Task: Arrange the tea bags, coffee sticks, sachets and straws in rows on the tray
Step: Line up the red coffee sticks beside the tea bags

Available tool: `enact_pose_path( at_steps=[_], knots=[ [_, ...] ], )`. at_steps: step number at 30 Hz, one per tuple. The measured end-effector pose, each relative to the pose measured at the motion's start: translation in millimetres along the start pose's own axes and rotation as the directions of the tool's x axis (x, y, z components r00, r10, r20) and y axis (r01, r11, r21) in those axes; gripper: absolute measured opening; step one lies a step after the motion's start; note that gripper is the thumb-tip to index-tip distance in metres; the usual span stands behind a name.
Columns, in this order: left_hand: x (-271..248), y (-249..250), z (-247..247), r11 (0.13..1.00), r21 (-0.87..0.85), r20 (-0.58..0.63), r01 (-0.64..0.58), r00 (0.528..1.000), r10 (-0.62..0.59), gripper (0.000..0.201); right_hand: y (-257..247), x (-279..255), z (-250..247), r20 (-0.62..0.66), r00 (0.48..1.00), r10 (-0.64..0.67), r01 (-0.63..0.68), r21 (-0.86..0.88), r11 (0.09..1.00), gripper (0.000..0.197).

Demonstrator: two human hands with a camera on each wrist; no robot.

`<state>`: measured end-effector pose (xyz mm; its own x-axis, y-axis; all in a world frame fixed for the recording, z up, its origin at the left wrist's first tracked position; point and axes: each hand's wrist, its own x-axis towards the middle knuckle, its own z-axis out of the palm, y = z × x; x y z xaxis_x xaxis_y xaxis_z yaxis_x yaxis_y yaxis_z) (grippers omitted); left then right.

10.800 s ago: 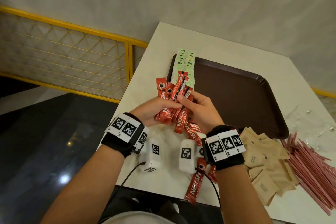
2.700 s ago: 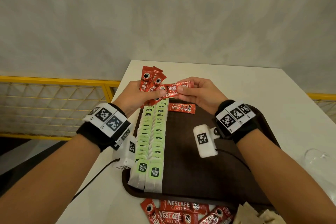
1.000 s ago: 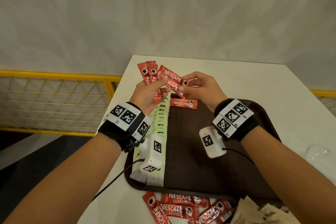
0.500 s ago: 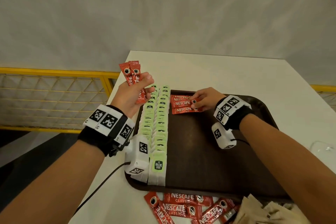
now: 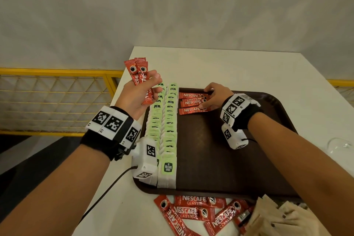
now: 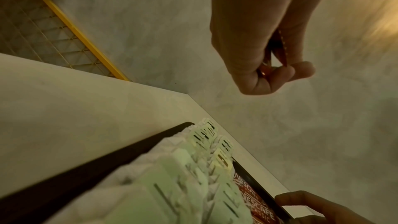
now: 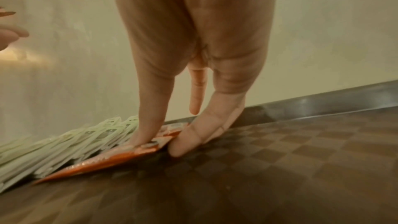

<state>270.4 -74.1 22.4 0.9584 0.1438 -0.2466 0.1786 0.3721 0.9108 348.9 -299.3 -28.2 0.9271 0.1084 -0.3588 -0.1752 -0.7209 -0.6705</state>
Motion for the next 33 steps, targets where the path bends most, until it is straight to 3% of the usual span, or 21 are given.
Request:
enact_pose_path(
  at_steps=[5,8,15,21,28,33],
  knots=[
    [0,0,0,1.0,0.015,0.01,-0.005,1.0,0.005,0.013,4,-6,1,-0.099,0.994,-0.039,0.018,-0.205,0.979,0.056],
    [0,-1,3,1.0,0.016,0.016,-0.003,1.0,0.002,0.014,1,-9,5,-0.079,0.995,-0.067,0.044,-0.266,0.963,0.049],
    [-1,0,4,0.999,0.035,0.022,-0.01,1.0,0.009,0.018,-5,-18,6,-0.118,0.982,-0.147,0.106,-0.302,0.947,0.049],
    [0,0,2,0.999,0.035,0.023,-0.012,1.0,0.011,0.018,-2,-36,0,0.077,0.97,-0.232,0.239,-0.5,0.833,0.033],
    [-2,-3,5,0.998,0.059,0.05,-0.004,0.999,0.001,0.014,9,-49,-6,0.23,0.961,-0.151,0.249,-0.493,0.833,0.037],
    [-3,-3,7,0.998,0.065,0.064,0.0,0.998,-0.004,0.012,9,-57,-4,0.351,0.915,-0.198,0.385,-0.616,0.687,0.049]
  ],
)
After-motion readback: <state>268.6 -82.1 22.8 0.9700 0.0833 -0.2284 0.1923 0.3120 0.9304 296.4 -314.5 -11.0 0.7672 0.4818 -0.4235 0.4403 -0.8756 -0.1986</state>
